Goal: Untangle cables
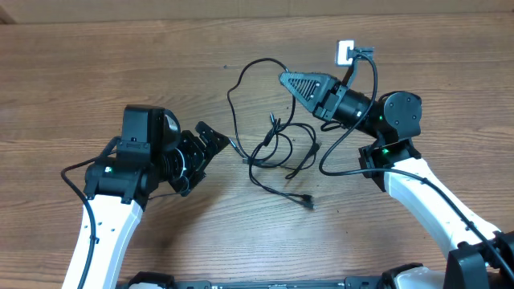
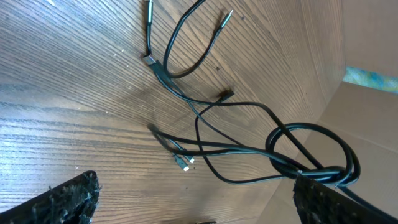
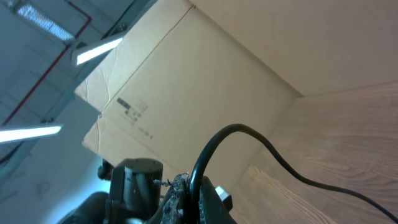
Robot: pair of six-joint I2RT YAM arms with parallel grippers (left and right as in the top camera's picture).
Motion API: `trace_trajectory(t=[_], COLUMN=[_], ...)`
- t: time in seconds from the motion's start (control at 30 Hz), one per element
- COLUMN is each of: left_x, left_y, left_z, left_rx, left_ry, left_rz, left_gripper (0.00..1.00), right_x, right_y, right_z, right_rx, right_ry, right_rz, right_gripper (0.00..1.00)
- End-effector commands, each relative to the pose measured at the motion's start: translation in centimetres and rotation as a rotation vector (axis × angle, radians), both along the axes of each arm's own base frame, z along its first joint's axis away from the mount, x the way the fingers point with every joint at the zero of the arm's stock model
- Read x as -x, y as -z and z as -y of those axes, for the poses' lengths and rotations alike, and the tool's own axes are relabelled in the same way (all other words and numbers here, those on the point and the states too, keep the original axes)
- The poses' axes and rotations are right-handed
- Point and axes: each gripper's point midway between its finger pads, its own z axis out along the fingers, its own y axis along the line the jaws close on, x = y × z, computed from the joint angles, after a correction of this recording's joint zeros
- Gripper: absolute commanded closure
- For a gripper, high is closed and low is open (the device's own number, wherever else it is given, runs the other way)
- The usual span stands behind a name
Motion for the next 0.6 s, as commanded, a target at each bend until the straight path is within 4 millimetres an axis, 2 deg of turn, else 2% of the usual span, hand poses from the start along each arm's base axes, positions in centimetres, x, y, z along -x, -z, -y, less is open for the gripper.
trace_trajectory(t=[0.0, 0.17, 0.33, 0.57], left_x=[-0.3, -0.5, -2.2, -4.1], left_y=[-0.3, -0.5, -2.0, -2.2], left_z=[0.0, 0.2, 3.0, 5.7], left_rx=[-0.017, 0.026, 0.007, -0.154], left_ry=[0.016, -0.051, 0.023, 0.202], left_rz=[0.03, -0.011, 0.142, 0.371], left_gripper=[0.0, 0.0, 0.0, 0.0], right_x=[-0.8, -1.9, -1.7, -0.8], right_y=[-2.3, -2.2, -1.9, -0.9], right_z=[1.0, 1.6, 0.9, -0.2], right_rx=[-0.067, -0.137, -0.14, -0.102], right_ry=[0.06, 0.096, 0.081, 0.015], right_rz=[-0.022, -0.141, -0.171, -0.206], right_gripper=[0.96, 0.96, 0.96, 0.96])
